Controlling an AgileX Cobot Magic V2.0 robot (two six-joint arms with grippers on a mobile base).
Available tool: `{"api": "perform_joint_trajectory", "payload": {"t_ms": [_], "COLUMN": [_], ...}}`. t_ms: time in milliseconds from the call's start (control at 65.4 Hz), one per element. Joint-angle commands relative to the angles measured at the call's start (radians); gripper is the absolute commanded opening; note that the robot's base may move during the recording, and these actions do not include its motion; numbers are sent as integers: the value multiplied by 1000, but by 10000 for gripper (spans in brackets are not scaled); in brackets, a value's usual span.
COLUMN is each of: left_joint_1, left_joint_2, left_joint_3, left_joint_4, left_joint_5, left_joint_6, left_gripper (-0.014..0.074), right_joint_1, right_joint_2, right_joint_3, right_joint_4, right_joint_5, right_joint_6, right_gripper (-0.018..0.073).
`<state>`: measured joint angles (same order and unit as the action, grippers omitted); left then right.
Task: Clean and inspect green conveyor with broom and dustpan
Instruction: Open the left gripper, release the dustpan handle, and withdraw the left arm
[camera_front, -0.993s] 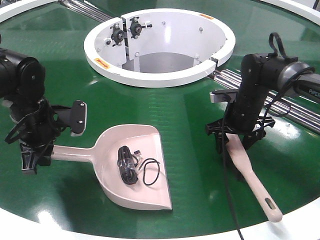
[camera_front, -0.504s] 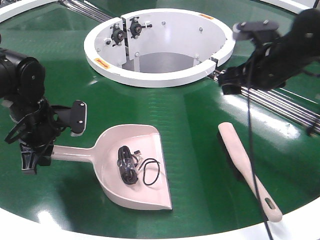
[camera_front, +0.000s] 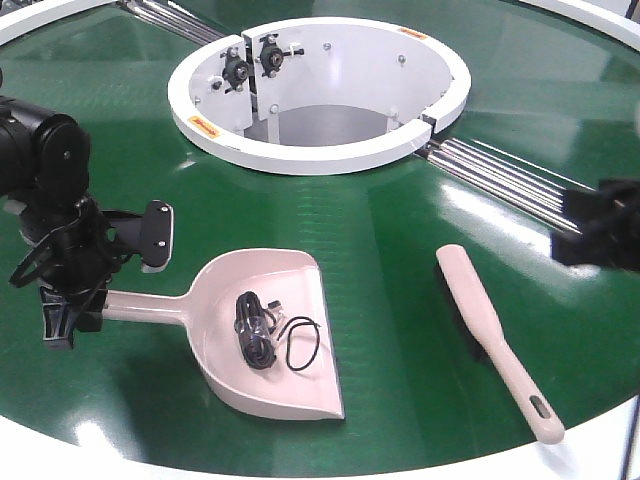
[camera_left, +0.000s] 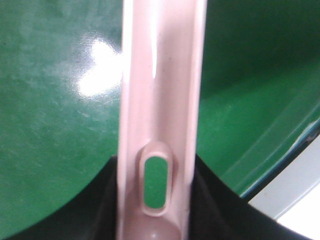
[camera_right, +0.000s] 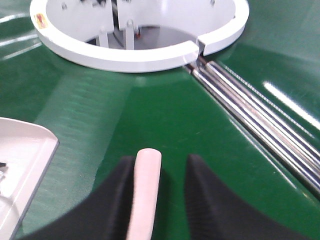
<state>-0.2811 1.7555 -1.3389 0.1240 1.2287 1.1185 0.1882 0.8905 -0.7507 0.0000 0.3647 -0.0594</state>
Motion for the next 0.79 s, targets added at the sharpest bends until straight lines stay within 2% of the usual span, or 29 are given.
{"api": "perform_joint_trajectory", "payload": {"t_ms": [0, 31, 244, 779], "left_joint_1": [-7, -7, -7, -7], "left_joint_2": [-47, -47, -47, -47], "left_joint_3": [-23, -23, -23, -23], "left_joint_4": [-19, -19, -19, -19], "left_joint_5": [0, 0, 0, 0], "left_joint_6": [-15, -15, -15, -15], "left_gripper": [-6, -6, -6, -6], "right_joint_1": [-9, -9, -9, -9], "right_joint_2": [-125, -152, -293, -304], "right_joint_3": [74, 98, 193, 193], "right_joint_4": [-8, -8, 0, 0], "right_joint_5": [-136, -137, -104, -116], "right_joint_6": [-10, -10, -9, -5], "right_gripper": [29, -13, -8, -8]}}
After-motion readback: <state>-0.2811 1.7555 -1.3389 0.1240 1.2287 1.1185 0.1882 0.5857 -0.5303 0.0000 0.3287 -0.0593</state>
